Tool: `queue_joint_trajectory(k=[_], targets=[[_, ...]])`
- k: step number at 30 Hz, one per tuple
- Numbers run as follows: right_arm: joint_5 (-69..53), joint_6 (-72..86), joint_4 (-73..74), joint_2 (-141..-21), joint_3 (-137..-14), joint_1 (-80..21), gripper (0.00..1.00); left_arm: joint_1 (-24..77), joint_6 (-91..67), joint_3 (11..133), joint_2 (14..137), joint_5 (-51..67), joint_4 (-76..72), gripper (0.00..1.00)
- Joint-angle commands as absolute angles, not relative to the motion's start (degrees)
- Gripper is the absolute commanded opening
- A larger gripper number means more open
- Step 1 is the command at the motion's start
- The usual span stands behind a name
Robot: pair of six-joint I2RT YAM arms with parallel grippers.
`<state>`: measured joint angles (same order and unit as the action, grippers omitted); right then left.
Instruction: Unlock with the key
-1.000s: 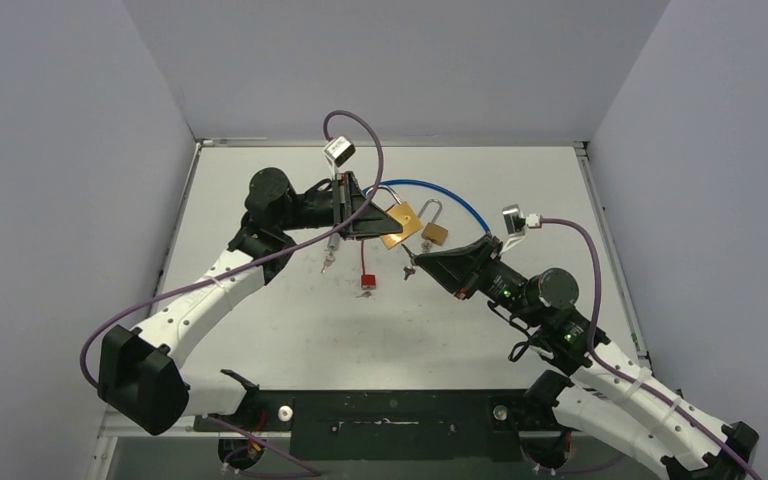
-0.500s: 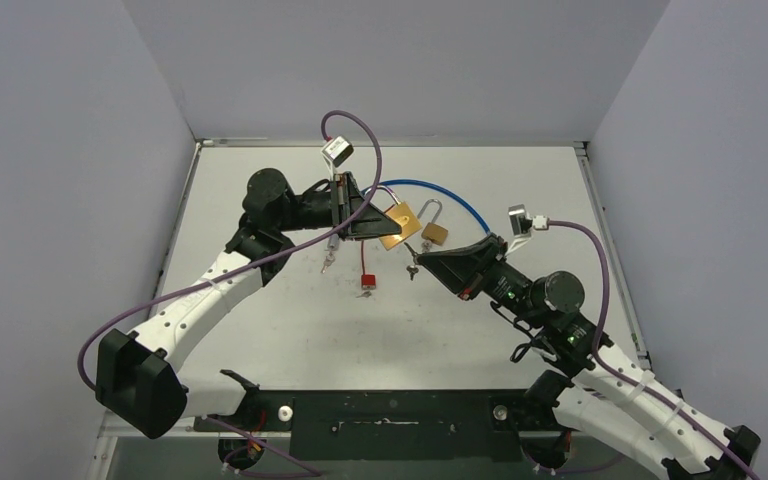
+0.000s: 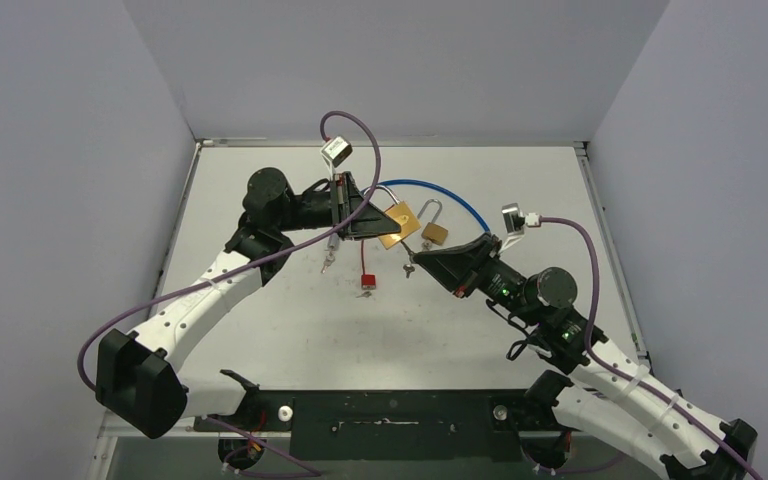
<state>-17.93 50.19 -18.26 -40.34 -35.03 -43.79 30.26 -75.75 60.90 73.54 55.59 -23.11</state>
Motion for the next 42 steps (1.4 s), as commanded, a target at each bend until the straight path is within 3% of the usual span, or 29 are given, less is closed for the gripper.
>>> queue_joint_trajectory(k=[1,26,42], targets=[[-16.8,50.06,-21.59,-40.22,-37.2,-42.54,0.0,30.67,-75.67,63.66,70.91,55.15,-28.51,0.0],[-21.24,52.83,-24.69,-41.81,-37.45,-40.82,0.0,30.67,-76.1,62.96,70.71,54.67,-28.98,0.0],[-17.62,51.68,-21.31,-39.57,-37.83,-40.28,0.0,30.67,-74.89,63.11,71.1,55.15,-27.94,0.0]])
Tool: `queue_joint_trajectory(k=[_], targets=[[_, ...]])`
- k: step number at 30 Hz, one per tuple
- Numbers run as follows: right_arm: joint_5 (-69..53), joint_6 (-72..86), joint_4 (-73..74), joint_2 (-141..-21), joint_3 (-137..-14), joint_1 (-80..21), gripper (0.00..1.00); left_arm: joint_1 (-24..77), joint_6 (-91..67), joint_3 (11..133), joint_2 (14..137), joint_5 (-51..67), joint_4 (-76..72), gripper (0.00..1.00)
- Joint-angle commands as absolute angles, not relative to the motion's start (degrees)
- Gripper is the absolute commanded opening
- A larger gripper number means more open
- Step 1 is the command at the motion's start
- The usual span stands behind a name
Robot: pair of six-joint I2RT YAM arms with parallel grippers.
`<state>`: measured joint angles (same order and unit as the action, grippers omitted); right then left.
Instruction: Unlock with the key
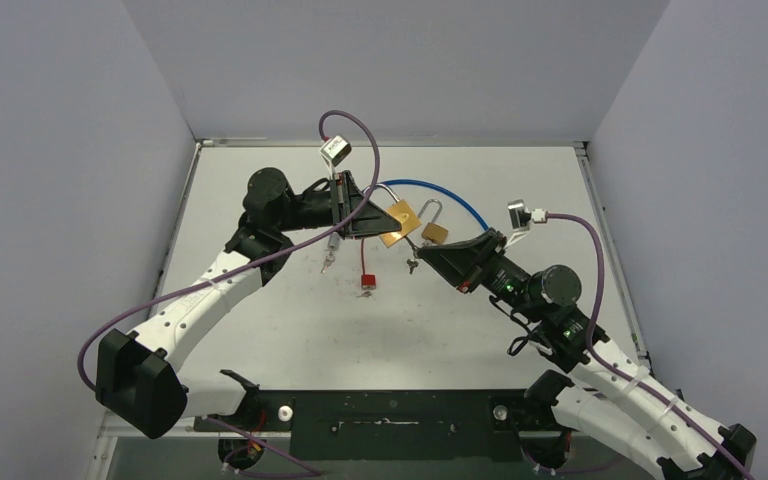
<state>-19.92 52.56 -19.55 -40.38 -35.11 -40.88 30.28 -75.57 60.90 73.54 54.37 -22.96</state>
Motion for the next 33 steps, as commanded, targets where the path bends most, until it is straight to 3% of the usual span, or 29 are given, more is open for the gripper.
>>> queue_joint_trajectory(k=[1,33], targets=[[-17.58,51.68,-21.41,-39.48,-37.8,-40.23,0.0,30.67,-74.88,63.11,71.1,55.19,-27.87,0.0],[-23.94,54.48,-23.04,-45.8,-41.02,-39.89,0.0,31.11,-75.02,63.03,71.08,54.82,-28.45,0.0]])
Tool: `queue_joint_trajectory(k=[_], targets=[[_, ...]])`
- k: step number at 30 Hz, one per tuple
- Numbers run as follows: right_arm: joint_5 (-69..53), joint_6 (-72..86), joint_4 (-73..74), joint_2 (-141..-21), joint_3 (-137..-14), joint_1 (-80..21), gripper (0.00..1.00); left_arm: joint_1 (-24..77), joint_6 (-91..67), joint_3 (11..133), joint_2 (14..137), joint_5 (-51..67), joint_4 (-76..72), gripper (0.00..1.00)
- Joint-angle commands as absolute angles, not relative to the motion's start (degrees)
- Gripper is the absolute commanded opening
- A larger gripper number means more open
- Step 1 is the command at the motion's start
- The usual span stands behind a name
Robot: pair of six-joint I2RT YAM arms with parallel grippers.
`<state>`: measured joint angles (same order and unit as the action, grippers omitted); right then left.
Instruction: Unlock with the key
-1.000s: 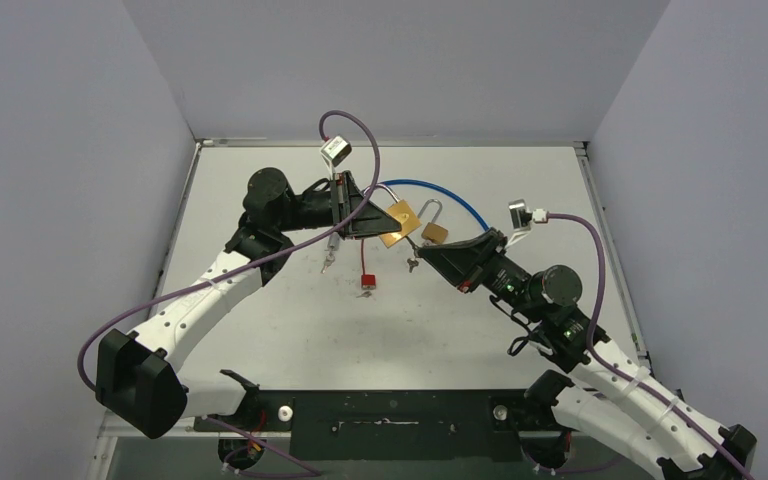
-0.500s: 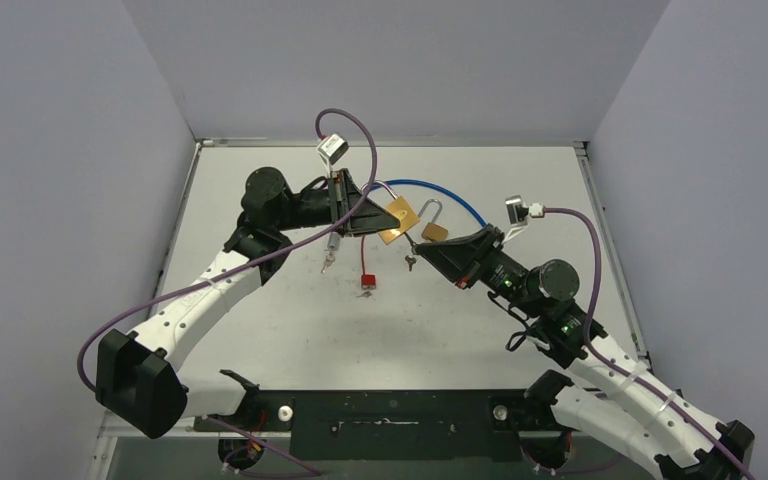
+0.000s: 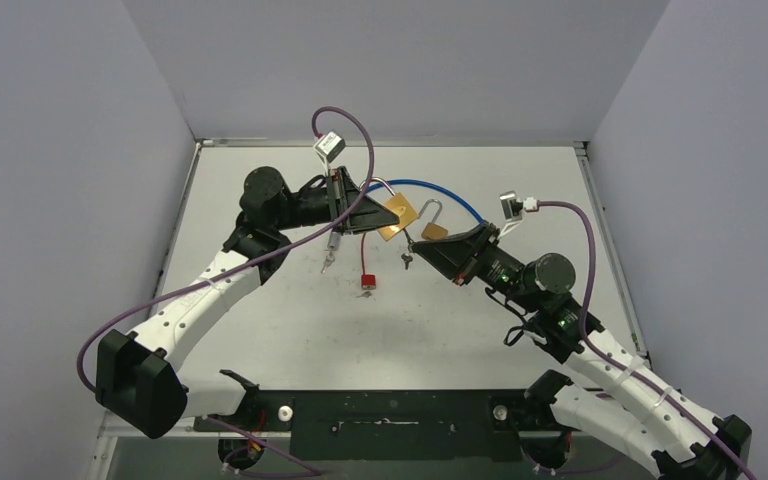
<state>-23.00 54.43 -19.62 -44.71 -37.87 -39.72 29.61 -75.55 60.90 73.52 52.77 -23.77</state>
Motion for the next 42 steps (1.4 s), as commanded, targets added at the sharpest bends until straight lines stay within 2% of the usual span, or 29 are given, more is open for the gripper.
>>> queue_joint_trajectory(k=[1,21,31,42], targets=[[-24.06,54.28,-22.86,-45.81,-41.16,-39.82,0.0,31.11,-74.98,63.02,71.09,54.61,-28.24,0.0],[-26.12,53.05,-21.77,-46.46,-42.4,-39.82,0.0,30.7,-72.07,63.6,70.09,49.72,-23.74,0.0],[-26.22,59.43,-19.13,-48.01,-44.72,-38.03,0.0,30.46,-60.5,62.28,67.29,47.31,-20.93,0.0],[-26.95,55.8,-15.73,-43.35,-42.71,-36.96,0.0,29.18,-65.22,63.61,69.62,53.92,-23.43,0.0]])
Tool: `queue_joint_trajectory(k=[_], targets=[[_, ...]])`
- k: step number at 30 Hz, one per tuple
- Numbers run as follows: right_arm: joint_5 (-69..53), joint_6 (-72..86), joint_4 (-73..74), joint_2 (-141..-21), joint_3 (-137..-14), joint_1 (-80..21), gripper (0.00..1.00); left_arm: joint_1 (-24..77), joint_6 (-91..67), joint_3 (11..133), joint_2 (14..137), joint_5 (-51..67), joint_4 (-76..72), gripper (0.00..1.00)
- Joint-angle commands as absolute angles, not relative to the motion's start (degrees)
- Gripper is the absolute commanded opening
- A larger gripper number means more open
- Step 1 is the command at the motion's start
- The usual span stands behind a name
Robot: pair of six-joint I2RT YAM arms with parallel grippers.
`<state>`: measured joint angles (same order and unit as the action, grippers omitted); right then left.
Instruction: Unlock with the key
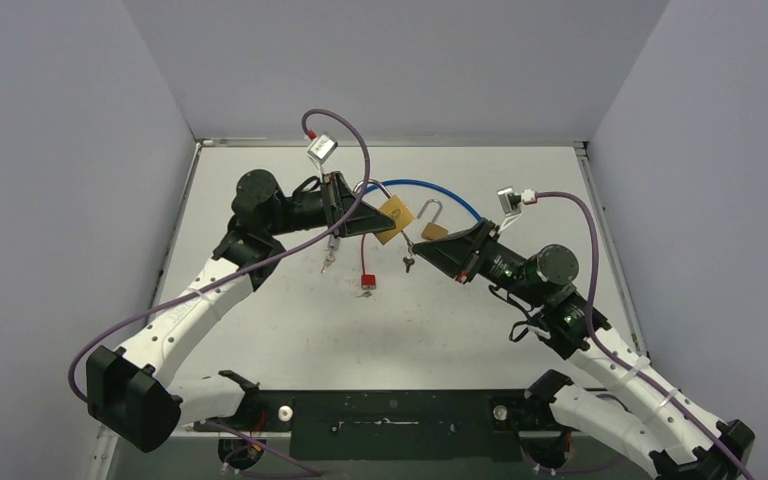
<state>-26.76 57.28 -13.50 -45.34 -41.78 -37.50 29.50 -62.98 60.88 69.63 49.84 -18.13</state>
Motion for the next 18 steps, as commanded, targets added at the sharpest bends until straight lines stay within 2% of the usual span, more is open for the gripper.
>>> queue_joint_trajectory(k=[1,8,18], targets=[[-27.1,55.62,-15.32,-43.33,-42.82,-36.92,0.0,29.18,-66.63,63.33,69.73,54.29,-25.12,0.0],[-28.01,54.77,-13.07,-44.33,-43.59,-36.92,0.0,29.18,-71.79,63.28,70.09,54.42,-29.37,0.0],[-31.32,56.65,-19.45,-45.36,-43.07,-36.91,0.0,29.27,-73.89,62.44,70.24,54.6,-32.31,0.0]])
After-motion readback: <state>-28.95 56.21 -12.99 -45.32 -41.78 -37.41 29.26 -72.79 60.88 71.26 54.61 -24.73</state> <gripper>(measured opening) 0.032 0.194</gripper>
